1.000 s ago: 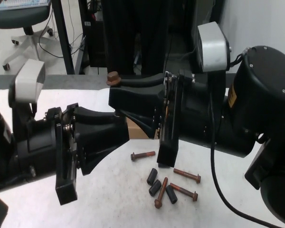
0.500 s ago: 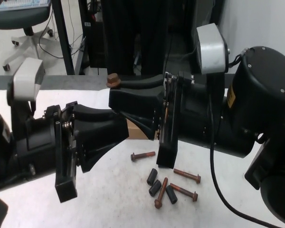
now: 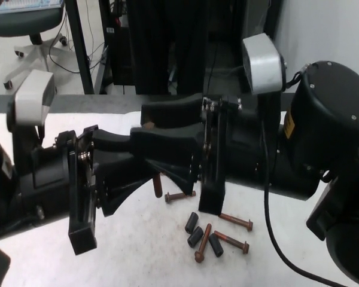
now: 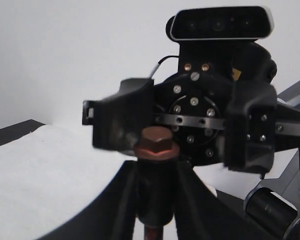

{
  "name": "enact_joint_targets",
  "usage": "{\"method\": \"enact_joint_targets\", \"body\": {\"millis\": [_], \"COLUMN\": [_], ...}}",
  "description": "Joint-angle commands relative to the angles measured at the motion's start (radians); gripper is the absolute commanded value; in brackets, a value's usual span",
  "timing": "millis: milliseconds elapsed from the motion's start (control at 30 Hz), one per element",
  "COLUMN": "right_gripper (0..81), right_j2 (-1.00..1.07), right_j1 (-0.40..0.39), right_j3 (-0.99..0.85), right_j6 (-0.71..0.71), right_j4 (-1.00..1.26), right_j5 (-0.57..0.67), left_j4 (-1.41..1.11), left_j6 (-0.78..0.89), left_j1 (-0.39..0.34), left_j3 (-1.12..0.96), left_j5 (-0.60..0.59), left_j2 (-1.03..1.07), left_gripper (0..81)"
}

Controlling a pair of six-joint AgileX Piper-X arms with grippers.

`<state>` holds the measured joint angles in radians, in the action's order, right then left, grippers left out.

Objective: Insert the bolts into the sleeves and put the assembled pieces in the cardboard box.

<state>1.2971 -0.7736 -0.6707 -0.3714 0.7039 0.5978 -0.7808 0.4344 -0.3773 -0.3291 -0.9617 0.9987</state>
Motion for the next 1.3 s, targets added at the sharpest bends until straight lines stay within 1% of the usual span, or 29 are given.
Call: {"method": "enact_joint_targets", "body": {"millis": [0,100,133,167,200,267,300,333,400,500,567,633,733,800,933,1000,1100,1200,1267], "right_gripper": [52.5,51.0,49.1,45.2,39.1,22.1,10.2,1.2,0.9,0.8,0.8,0.8,0.8,0.8,0.8,0.8,0.8,0.8,0.8], "right_j2": [-0.004,-0.004,-0.004,-0.004,-0.004,-0.004,-0.004,-0.004,-0.004,-0.004,-0.004,-0.008,-0.013,-0.020,-0.033,-0.045,-0.073,-0.102,-0.119], "right_j1": [0.032,0.076,0.094,0.112,0.130,0.162,0.180,0.198,0.229,0.282,0.315,0.349,0.387,0.405,0.428,0.428,0.426,0.436,0.445], "right_j3": [-0.004,-0.003,-0.003,-0.003,-0.003,-0.003,-0.003,-0.003,-0.003,-0.003,-0.003,-0.003,-0.003,-0.003,-0.003,-0.003,-0.003,-0.003,-0.003], "right_j6": [-0.096,-0.254,-0.302,-0.339,-0.362,-0.377,-0.377,-0.377,-0.377,-0.377,-0.377,-0.377,-0.324,-0.263,-0.255,-0.205,-0.117,-0.114,-0.114], "right_j4": [0.164,0.264,0.283,0.304,0.320,0.334,0.332,0.332,0.326,0.322,0.282,0.192,0.032,-0.077,-0.351,-0.470,-0.558,-0.599,-0.623], "right_j5": [0.007,0.009,0.017,0.026,0.046,0.078,0.095,0.107,0.123,0.151,0.174,0.188,0.191,0.191,0.209,0.186,0.133,0.090,0.088], "left_j4": [0.016,0.044,0.043,0.043,0.043,0.049,0.070,0.115,0.253,0.467,0.631,0.788,0.959,1.041,1.203,1.258,1.299,1.308,1.308], "left_j6": [0.004,0.020,0.020,0.020,0.020,0.022,0.022,0.022,0.011,-0.105,-0.171,-0.226,-0.259,-0.259,-0.248,-0.248,-0.266,-0.278,-0.278], "left_j1": [0.000,0.000,0.000,0.000,0.000,0.000,0.000,0.000,0.000,0.000,0.000,0.000,0.000,0.000,-0.008,-0.023,-0.055,-0.084,-0.092], "left_j3": [-0.011,-0.011,-0.011,-0.011,-0.011,-0.011,-0.018,-0.032,-0.081,-0.214,-0.335,-0.473,-0.675,-0.799,-1.040,-1.121,-1.204,-1.253,-1.273], "left_j5": [-0.015,-0.021,-0.021,-0.021,-0.014,0.027,0.057,0.090,0.147,0.212,0.285,0.337,0.352,0.362,0.378,0.383,0.456,0.566,0.594], "left_j2": [-0.010,-0.010,-0.010,-0.010,-0.010,-0.010,-0.010,-0.008,0.003,0.055,0.123,0.222,0.393,0.505,0.723,0.807,0.912,0.999,1.047], "left_gripper": [0.3,0.3,0.3,0.3,0.3,0.3,0.3,0.3,0.3,0.3,0.3,0.3,0.3,0.3,0.3,0.3,0.3,0.3,0.3]}}
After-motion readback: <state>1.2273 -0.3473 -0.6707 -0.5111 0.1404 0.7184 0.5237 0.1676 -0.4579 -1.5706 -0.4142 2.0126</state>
